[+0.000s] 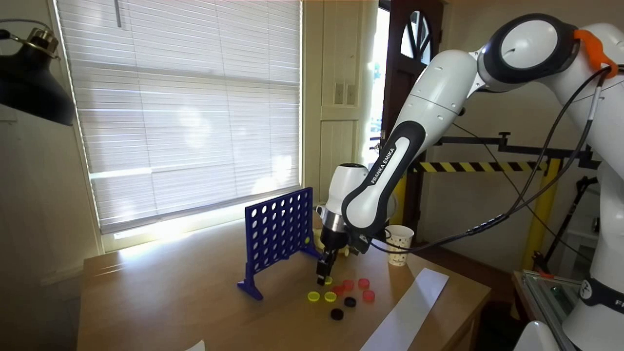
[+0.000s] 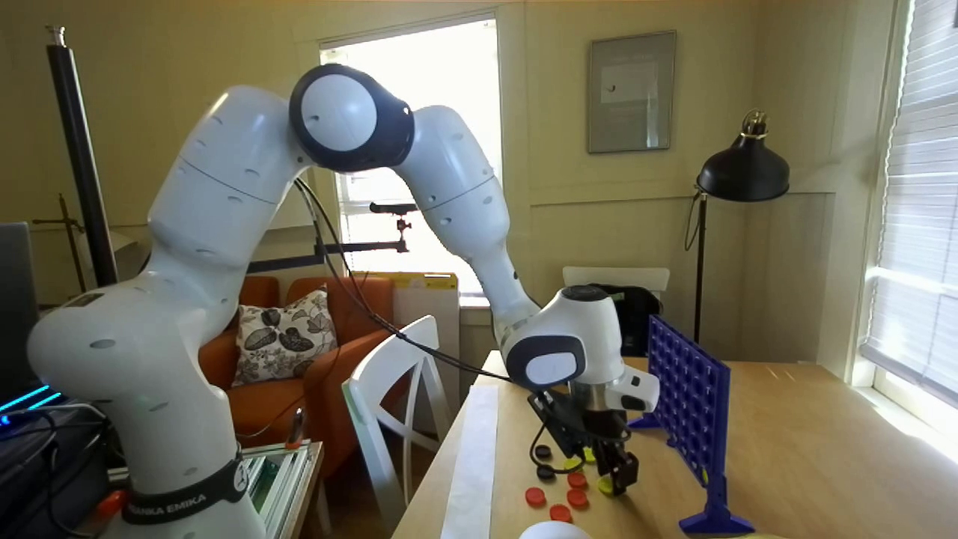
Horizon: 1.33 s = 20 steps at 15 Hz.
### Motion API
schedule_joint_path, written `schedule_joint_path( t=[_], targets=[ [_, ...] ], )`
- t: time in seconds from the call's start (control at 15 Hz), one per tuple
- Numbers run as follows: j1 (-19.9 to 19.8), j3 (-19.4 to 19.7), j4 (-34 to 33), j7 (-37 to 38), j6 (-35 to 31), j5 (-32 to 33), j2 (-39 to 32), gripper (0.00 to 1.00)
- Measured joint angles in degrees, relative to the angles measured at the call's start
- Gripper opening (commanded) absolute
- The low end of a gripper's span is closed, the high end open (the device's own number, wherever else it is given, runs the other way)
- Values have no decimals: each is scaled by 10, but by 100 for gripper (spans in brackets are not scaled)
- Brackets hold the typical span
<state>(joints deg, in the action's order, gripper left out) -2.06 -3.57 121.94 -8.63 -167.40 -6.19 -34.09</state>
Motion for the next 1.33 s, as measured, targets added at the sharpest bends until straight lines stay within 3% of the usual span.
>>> schedule_joint_path(
  t=[0.07, 0.8, 1.33],
  targets=[
    [0, 1, 0, 0, 0, 0, 0, 10],
    [1, -6, 2, 3, 2, 0, 9, 10],
    [15, -10, 41, 3, -47, 0, 84, 10]
  ],
)
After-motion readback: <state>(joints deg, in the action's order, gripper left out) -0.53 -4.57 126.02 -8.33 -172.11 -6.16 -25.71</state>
